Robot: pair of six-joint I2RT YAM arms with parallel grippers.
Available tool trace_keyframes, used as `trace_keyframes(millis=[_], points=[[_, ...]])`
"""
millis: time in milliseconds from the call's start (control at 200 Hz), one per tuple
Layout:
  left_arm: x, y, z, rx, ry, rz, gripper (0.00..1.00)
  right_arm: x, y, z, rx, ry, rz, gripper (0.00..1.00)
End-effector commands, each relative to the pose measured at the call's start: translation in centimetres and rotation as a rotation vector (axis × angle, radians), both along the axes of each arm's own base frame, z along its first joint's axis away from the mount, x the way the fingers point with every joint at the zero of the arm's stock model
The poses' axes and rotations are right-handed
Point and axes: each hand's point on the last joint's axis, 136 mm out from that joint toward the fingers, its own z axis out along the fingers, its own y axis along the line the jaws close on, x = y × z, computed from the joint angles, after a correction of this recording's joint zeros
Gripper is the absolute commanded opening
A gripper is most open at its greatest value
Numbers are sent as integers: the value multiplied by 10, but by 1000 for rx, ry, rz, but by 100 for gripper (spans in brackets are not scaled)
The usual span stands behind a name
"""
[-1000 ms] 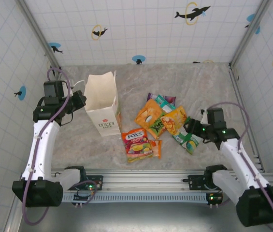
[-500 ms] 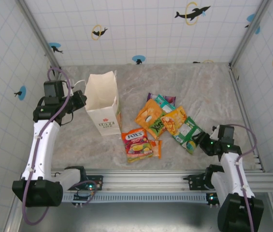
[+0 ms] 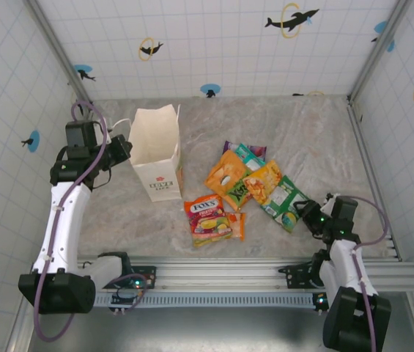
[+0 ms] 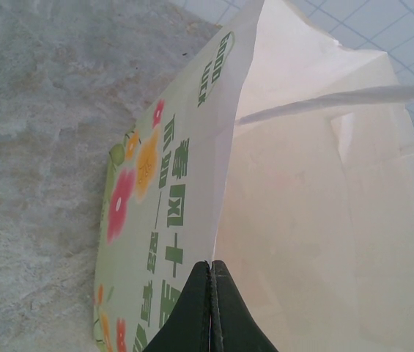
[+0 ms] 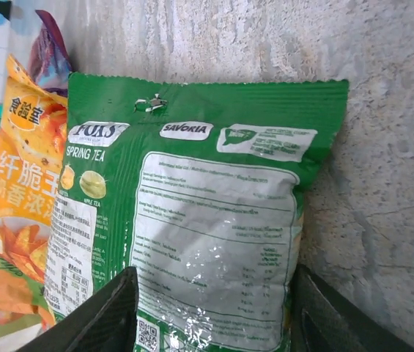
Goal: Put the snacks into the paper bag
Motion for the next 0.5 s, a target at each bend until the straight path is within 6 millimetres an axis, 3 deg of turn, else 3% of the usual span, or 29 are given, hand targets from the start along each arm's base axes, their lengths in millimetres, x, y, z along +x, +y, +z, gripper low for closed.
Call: trace_keyframes(millis=[0,95,240,495], points=[[2,-7,6,-8,-32,-38,0,3,5,0,53,-35,3,52],[3,-8,7,-11,-36,-39,0,2,6,-2,55,-37,6,44],[4,-10,6,-12,-33,-45,0,3,6,1,48,-54,10,18],[4,-11,7,-11,-36,-49,0,14,3,30,8,-130,32,0]])
